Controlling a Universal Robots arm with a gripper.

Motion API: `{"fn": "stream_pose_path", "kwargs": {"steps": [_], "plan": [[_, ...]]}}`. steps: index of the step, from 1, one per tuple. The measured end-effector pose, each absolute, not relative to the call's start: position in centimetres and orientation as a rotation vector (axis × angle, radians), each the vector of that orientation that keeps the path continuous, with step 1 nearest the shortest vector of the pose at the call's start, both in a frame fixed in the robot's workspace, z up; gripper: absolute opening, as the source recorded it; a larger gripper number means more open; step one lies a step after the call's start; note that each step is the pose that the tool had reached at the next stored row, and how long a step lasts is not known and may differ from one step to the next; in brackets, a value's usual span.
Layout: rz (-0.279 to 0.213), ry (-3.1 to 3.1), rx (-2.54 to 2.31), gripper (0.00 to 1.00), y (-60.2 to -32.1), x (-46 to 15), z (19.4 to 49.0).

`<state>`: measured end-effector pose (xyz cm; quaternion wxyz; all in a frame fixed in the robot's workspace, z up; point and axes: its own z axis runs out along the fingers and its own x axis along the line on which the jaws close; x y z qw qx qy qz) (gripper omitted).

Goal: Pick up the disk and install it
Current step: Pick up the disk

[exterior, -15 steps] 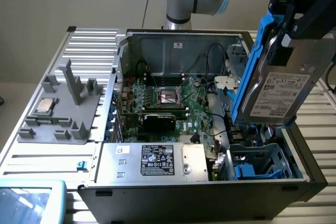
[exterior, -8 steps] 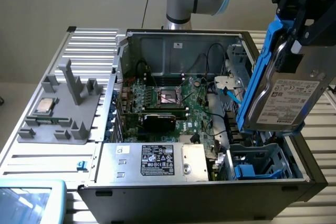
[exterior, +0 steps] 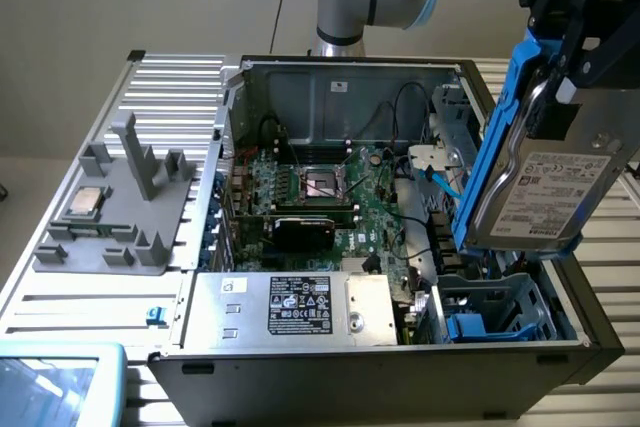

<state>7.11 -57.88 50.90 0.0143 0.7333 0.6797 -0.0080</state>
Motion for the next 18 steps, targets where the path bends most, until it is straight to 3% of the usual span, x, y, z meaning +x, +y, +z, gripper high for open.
{"fn": "stream_pose_path", "kwargs": {"steps": [18], "plan": [[-0.023, 2.111, 2.287, 0.37, -59.2, 8.1, 48.8]]}}
